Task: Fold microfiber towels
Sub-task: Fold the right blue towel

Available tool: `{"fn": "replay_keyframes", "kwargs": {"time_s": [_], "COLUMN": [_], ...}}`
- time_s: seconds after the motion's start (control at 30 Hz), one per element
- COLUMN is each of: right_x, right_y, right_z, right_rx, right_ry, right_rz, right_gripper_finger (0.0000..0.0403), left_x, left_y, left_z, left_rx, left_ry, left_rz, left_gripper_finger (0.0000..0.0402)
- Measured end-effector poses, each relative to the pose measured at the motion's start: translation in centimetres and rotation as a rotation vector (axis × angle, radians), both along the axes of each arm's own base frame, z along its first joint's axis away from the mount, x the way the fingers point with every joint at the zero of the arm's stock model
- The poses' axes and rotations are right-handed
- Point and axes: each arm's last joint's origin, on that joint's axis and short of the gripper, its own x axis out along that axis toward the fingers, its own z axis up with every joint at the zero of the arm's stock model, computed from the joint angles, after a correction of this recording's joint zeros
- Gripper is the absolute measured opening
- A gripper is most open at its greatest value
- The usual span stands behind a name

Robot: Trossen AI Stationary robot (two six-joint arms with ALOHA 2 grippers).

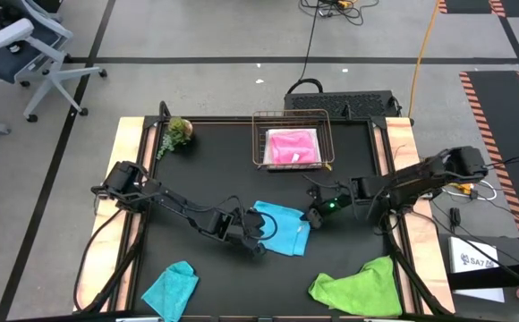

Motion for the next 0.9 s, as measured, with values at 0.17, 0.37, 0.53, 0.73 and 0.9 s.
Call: {"fn": "replay_keyframes", "kwargs": {"time_s": [0.17,0.37,0.53,0.73,0.9], "right_x": [-1.3,-1.2,-1.0,-0.7,-0.6], "right_y": [0.0,-0.2,-0.1,1.0,2.8], "right_z": [0.2,0.3,0.9,3.2,3.0], "right_rx": [-0.030,-0.110,-0.100,-0.071,-0.088], "right_ry": [0.085,0.056,-0.011,-0.155,-0.141], "right_rz": [-0.008,0.020,0.034,0.077,0.113], "right_gripper_finger": [0.0001,0.0013,0.0040,0.0046,0.0033], "left_x": [0.0,0.1,0.1,0.1,0.5], "left_y": [0.0,0.0,0.0,0.0,1.0], "left_z": [0.0,0.0,0.0,0.1,0.2], "left_rx": [-0.004,-0.010,-0.019,-0.013,0.041], "left_ry": [-0.005,-0.007,-0.010,-0.014,-0.047], "left_rz": [0.002,0.011,0.021,0.027,0.058], "left_gripper_finger": [0.0016,0.0017,0.0017,0.0017,0.0016]}}
